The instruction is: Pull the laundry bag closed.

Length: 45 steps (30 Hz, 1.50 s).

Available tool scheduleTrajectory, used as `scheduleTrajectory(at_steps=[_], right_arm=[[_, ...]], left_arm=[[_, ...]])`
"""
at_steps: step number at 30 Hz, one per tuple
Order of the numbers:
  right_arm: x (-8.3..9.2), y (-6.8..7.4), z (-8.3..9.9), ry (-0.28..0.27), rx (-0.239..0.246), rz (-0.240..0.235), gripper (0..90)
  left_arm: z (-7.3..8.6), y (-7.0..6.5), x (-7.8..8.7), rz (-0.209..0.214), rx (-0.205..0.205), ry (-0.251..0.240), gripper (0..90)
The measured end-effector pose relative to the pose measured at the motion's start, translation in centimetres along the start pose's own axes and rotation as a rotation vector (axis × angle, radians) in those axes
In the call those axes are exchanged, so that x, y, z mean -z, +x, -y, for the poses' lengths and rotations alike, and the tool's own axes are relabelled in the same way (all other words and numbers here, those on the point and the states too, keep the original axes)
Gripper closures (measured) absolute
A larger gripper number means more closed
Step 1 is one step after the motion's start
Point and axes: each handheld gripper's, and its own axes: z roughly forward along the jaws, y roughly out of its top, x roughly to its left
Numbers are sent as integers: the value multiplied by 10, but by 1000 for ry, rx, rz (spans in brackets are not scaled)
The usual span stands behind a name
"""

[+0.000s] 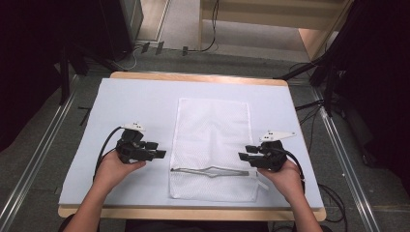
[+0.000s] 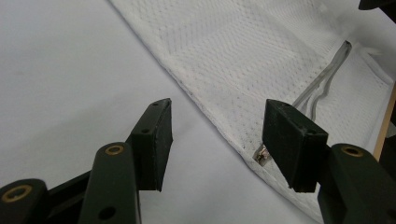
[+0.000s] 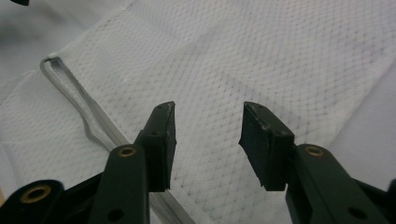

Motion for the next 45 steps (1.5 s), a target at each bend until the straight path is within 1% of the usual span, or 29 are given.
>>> scheduleTrajectory(at_steps=[1, 2, 4, 7, 11, 13, 14, 15, 16, 17, 18, 23, 24, 25, 26, 28, 29, 31, 32, 33, 35, 36, 37, 39, 40, 41, 43, 44, 45], right_arm=[[0, 0, 0, 0, 0, 0, 568], [-1, 2, -2, -1, -5, -12, 580], [-1, 2, -3, -5, 0, -11, 580], [-2, 4, -4, -5, -7, -15, 572], [-4, 10, -6, -3, 3, -32, 570], [-6, 13, -8, -4, 6, -52, 556], [-6, 14, -9, -2, -3, -57, 557], [-6, 14, -9, -2, -3, -57, 557], [-9, 18, -10, 4, 0, -73, 566], [-9, 18, -10, 4, 0, -73, 566], [-10, 23, -12, 13, 22, -75, 572], [-15, 33, -14, 26, 49, -86, 570], [-16, 35, -15, 28, 61, -95, 562], [-18, 37, -15, 29, 67, -94, 549], [-20, 40, -16, 39, 73, -103, 539], [-22, 42, -16, 46, 82, -105, 540], [-24, 47, -17, 58, 92, -111, 545], [-25, 49, -18, 61, 101, -116, 549], [-28, 53, -20, 60, 113, -120, 560], [-29, 55, -21, 64, 110, -125, 566], [-30, 57, -22, 60, 120, -130, 572], [-33, 61, -24, 65, 123, -145, 579], [-34, 63, -24, 62, 123, -156, 588], [-34, 65, -25, 67, 127, -165, 597], [-37, 70, -26, 68, 141, -174, 611], [-38, 71, -27, 70, 145, -180, 613], [-42, 75, -29, 77, 146, -187, 619], [-43, 76, -30, 81, 152, -191, 619], [-44, 78, -31, 86, 158, -190, 618]], left_arm=[[0, 0, 0, 0, 0, 0, 438], [0, 0, 0, 1, -2, 1, 438], [1, 0, 1, 1, 0, -1, 438], [1, 1, 3, 2, 0, -7, 437], [1, 3, 4, 1, 6, -8, 444], [1, 2, 4, 4, 1, -6, 471], [1, 2, 4, 4, 1, -6, 495], [1, 1, 3, 4, -13, 1, 495], [1, 0, 2, 13, -22, 3, 499], [1, 0, 2, 13, -22, 3, 502], [2, 0, 2, 18, -29, 0, 509], [3, 0, 1, 19, -24, 3, 573], [3, 0, -1, 17, -3, 10, 584], [3, 0, -1, 17, -3, 10, 611], [4, 1, -2, 8, 30, 31, 619], [5, 1, -2, 5, 30, 30, 630], [6, 1, -1, 9, 34, 27, 660], [6, 0, 0, 15, 37, 24, 693], [7, 0, 1, 24, 43, 18, 706], [7, 0, 1, 32, 49, 14, 726], [8, -1, 2, 36, 42, 10, 744], [9, -2, 4, 44, 20, -2, 764], [10, -3, 5, 47, 18, -2, 773], [10, -3, 6, 51, 23, -3, 791], [11, -4, 7, 53, 21, -5, 811], [12, -4, 7, 52, 23, -1, 818], [13, -4, 8, 53, 27, 8, 818], [13, -5, 8, 49, 38, 13, 811], [13, -5, 8, 49, 38, 13, 781]])
